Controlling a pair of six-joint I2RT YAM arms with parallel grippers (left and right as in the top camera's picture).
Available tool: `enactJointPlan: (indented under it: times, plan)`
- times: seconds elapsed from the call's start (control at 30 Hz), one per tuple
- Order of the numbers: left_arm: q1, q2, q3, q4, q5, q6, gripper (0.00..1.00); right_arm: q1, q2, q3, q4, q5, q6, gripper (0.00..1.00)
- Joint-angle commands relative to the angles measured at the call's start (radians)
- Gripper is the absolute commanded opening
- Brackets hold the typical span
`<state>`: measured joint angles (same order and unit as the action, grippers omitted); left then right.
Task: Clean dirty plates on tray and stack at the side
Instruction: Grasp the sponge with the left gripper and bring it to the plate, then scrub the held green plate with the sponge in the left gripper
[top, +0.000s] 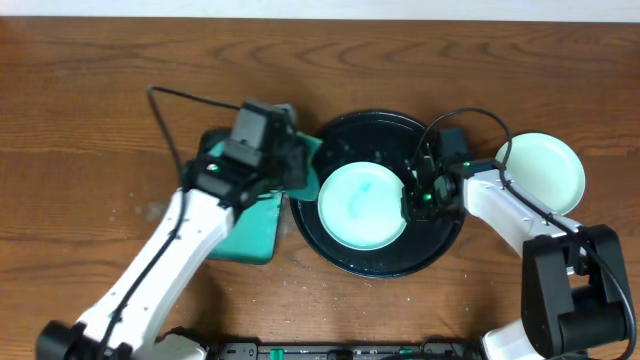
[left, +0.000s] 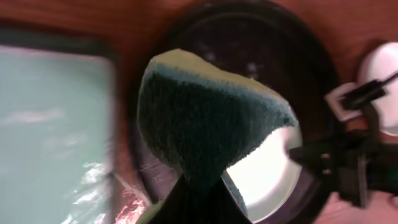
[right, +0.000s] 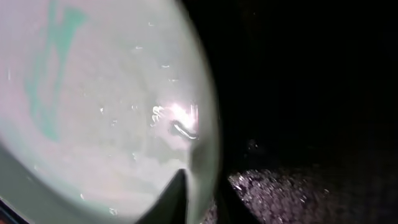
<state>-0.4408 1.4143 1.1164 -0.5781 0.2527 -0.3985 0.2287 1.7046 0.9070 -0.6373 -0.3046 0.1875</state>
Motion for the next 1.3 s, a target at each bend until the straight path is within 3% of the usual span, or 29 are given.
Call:
enactJointPlan:
  times: [0.0, 0.27, 0.33, 0.47, 0.57, 0.63, 0.97, 1.13, 1.17, 1.27]
  plan:
    - [-0.090, 0.103, 0.002, 0.098, 0.076, -0.083, 0.07, 0.009, 0.003, -0.020, 0.016, -0.041, 0.024, 0.05]
    - [-0.280, 0.407, 0.002, 0.455, 0.142, -0.218, 0.07, 0.015, 0.003, -0.065, 0.032, -0.005, 0.043, 0.01]
    - [-0.299, 0.453, 0.002, 0.479, 0.155, -0.218, 0.07, 0.017, 0.003, -0.072, 0.037, 0.042, 0.043, 0.01]
    - [-0.295, 0.504, 0.002, 0.410, 0.122, -0.217, 0.07, 0.017, 0.003, -0.074, 0.058, 0.053, 0.047, 0.01]
    - [-0.282, 0.539, 0.002, 0.241, -0.142, -0.217, 0.07, 0.017, 0.003, -0.074, 0.077, 0.053, 0.055, 0.01]
    - [-0.262, 0.540, 0.003, 0.171, -0.198, -0.226, 0.07, 0.017, 0.003, -0.074, 0.077, 0.055, 0.054, 0.01]
    - [-0.092, 0.540, 0.045, -0.047, -0.182, -0.235, 0.07, 0.014, 0.003, -0.074, 0.084, 0.143, 0.097, 0.01]
    - [-0.079, 0.537, 0.081, -0.093, -0.093, -0.097, 0.07, 0.014, 0.003, -0.074, 0.117, 0.143, 0.115, 0.01]
    - [-0.096, 0.537, 0.084, -0.068, -0.037, -0.035, 0.07, 0.014, 0.003, -0.074, 0.131, 0.143, 0.116, 0.01]
    - [-0.134, 0.544, 0.082, -0.007, 0.037, -0.005, 0.07, 0.014, 0.003, -0.074, 0.150, 0.142, 0.143, 0.01]
